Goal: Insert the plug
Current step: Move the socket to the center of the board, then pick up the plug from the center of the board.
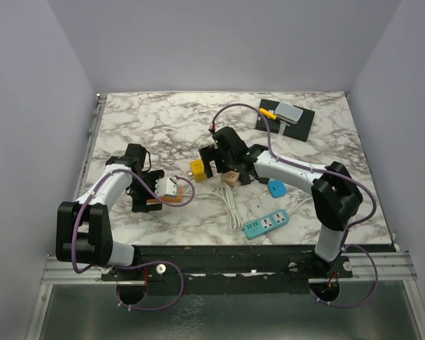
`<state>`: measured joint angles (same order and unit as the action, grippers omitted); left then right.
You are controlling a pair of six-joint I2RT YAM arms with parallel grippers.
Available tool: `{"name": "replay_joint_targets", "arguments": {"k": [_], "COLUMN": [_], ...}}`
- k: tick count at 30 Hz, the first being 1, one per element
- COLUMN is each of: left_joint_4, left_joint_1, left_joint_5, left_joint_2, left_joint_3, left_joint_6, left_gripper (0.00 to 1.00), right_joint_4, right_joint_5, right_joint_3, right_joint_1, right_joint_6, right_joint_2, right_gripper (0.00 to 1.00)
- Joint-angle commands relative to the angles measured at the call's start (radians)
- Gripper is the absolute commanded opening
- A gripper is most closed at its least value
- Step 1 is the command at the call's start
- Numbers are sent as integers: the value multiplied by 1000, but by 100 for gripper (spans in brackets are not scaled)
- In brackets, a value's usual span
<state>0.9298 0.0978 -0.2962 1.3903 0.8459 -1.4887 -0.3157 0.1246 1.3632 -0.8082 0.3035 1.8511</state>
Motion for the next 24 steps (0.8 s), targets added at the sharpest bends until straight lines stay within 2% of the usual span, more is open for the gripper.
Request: {"name": "replay_joint_targets", "arguments": {"k": [1, 4, 9, 15, 20, 24], "left_joint_4": [120, 169, 248, 262, 261, 212], "left_joint_1": [16, 17, 17, 17, 17, 16], "left_joint_5": [-139, -149, -176, -231, -301, -391], "left_joint_2": [25, 26, 2, -26, -1, -13], "left_joint_3": [31, 96, 192, 278, 375, 392], "left_joint_6": [86, 113, 143, 214, 310, 381], "left_gripper": [94, 99, 99, 99, 99, 99], "right_joint_4": [-10, -13, -4, 28, 45, 60], "right_joint_5": [56, 86, 97, 97, 71, 52], "right_joint_3": [-73, -111, -165, -168, -164, -168], "right_joint_1": [37, 40, 40, 40, 40, 40], "right_joint_6": [-25, -52, -61, -81, -95, -99], "right_joint_2": [-71, -97, -101, -50, -26, -18], "right_gripper": [99, 100, 100, 97, 84, 63]}}
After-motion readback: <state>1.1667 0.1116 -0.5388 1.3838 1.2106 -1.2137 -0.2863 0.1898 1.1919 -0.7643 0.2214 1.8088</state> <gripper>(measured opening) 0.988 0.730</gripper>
